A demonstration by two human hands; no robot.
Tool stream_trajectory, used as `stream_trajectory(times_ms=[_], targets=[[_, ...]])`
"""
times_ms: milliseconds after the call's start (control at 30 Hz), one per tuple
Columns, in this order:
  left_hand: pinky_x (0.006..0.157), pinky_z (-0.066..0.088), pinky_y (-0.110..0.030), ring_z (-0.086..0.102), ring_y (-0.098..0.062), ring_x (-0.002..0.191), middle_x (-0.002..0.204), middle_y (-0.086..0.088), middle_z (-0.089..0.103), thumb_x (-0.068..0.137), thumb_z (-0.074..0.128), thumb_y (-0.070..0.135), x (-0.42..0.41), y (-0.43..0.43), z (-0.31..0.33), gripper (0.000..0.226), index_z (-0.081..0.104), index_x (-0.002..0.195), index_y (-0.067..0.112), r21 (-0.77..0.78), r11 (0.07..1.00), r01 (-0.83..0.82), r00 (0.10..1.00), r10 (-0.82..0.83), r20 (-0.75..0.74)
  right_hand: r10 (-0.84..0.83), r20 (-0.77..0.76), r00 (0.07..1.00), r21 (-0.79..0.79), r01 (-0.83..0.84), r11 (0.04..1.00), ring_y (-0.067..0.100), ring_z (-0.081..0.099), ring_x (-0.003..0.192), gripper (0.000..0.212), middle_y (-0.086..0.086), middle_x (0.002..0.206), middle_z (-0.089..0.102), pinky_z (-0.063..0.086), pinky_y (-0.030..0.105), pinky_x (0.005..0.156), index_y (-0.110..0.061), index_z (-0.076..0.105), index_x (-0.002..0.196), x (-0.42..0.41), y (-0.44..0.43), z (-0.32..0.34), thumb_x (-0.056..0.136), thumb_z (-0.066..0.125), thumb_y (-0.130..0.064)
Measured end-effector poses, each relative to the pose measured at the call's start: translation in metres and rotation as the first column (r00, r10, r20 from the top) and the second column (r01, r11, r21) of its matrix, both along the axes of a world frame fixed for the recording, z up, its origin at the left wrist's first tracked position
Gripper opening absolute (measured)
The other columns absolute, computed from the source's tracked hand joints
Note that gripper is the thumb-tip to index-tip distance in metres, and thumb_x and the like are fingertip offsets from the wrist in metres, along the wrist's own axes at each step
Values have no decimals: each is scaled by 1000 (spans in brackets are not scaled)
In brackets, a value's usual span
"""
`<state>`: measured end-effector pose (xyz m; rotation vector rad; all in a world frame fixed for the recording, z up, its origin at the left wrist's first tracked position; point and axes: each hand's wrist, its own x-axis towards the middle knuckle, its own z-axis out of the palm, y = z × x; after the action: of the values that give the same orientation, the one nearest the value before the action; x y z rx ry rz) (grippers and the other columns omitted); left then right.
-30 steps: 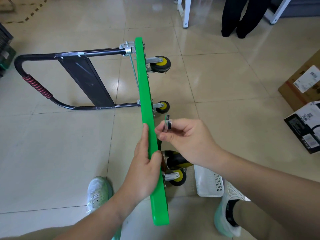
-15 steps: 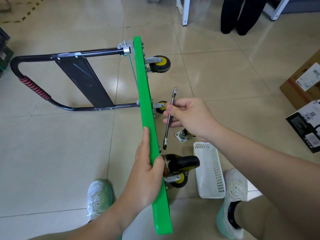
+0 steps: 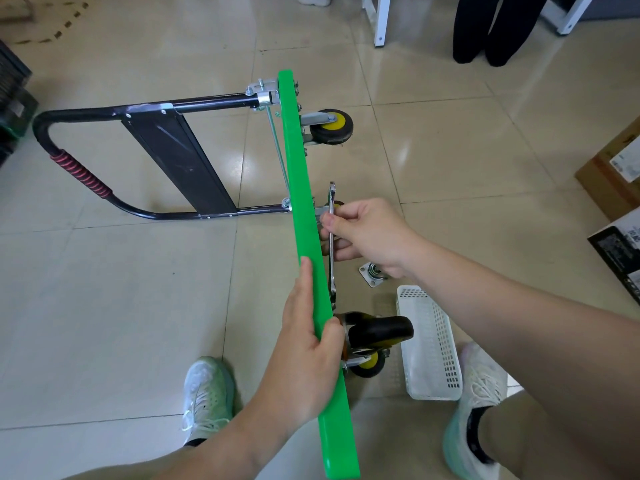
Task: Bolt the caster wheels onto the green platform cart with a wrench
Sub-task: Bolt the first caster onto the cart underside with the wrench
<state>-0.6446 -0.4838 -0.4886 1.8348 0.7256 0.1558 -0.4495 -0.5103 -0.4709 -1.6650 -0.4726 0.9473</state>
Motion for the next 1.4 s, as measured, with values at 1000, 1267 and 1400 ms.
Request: stream_trajectory(times_ms=[1000, 1267, 1400], targets=[[93, 15, 12, 25, 30, 128, 155, 27, 23, 103, 44, 9, 1, -4, 1, 81, 0, 163, 41, 19, 1000, -24, 1000, 24, -11, -90, 206, 974, 338, 16, 941, 3, 69, 85, 29, -7, 88, 75, 52, 16, 84, -22, 73, 89, -72, -75, 16, 84, 71, 7], [94, 15, 12, 29, 15, 137, 160, 25, 24, 105, 44, 14, 1, -5, 2, 80, -1, 162, 47, 15, 1000, -27, 999, 28, -23, -223, 0, 975, 362, 208, 908, 25, 73, 84, 19, 12, 88, 75, 63, 32, 74, -16, 70, 96, -26, -70, 45, 90, 66, 2], [97, 14, 12, 27, 16, 140, 160, 27, 24, 104, 44, 14, 1, -5, 2, 81, -2, 161, 49, 6, 1000, -25, 999, 25, -25, -178, -50, 983, 213, 185, 959, 23, 73, 74, 12, 8, 81, 74, 63, 33, 72, -14, 68, 93, -7, -55, 34, 95, 63, -4]])
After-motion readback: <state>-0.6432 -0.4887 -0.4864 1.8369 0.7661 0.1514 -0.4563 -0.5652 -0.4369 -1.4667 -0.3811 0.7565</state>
